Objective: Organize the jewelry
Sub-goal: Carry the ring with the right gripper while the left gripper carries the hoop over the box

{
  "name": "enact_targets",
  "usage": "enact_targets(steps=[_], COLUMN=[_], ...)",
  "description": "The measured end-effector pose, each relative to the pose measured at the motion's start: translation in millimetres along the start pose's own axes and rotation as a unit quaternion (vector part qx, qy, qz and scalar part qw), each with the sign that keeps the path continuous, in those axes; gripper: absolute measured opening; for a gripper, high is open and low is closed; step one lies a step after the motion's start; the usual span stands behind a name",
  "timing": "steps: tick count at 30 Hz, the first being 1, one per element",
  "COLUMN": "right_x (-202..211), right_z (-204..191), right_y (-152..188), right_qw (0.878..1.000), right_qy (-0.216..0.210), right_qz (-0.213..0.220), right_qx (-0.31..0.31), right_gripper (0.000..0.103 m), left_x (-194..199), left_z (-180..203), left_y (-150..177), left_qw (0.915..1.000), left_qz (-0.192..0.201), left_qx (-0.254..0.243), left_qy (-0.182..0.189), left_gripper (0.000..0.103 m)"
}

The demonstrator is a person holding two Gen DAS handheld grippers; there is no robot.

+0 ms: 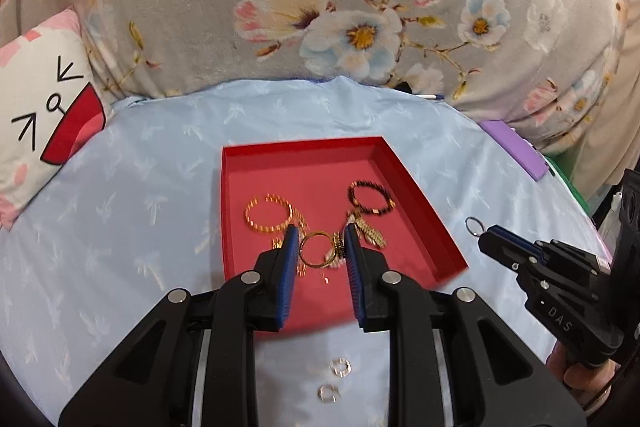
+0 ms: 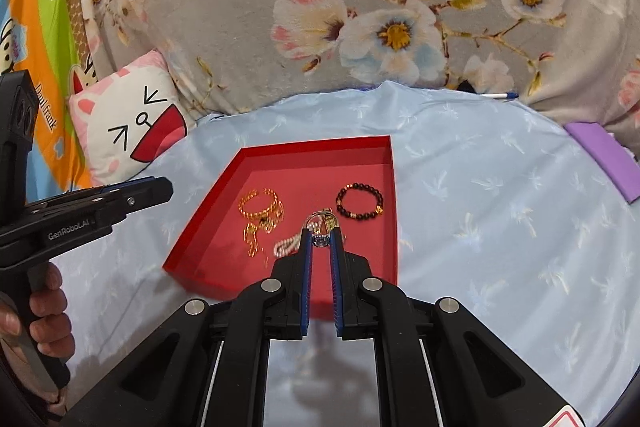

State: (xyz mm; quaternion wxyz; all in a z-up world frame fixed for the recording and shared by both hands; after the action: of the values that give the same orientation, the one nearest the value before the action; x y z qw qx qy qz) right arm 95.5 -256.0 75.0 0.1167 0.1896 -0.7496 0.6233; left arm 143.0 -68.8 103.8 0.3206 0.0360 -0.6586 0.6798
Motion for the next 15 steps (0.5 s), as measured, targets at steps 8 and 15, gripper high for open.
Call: enact_targets(steps=[8,15], right_x=[-61,-94], right_z=[7,18], right_y=[2,11], right_qw=[0.999,0.998], right_qy=[0.006,0.015], right_qz=[-0.035,-0.056], right_qx=[0.001,-0.001], right_gripper=[0.008,0.008], left_x=[-76,-125], left_z=[-3,-3], left_y=[-13,-1], left_qw=[0.9992,0.9972], left_qz=[-0.034,-0.070], left_qx=[0.009,0.010], left_qy=[-0.018,-0.024], left_gripper=[0.023,0.023])
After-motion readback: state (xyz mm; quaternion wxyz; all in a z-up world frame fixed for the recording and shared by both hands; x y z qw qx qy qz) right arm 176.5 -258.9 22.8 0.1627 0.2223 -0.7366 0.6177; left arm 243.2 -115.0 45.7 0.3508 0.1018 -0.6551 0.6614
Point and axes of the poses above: each gripper's, at about its wrist camera, not at the fingertips, and x roughly against the way its jaws point, z to its right, y to its underside, the point moved 1 cm from there along -x, roughly the way its jaws point, and after that the axes turned 12 degrees about z, right-handed, at the moved point
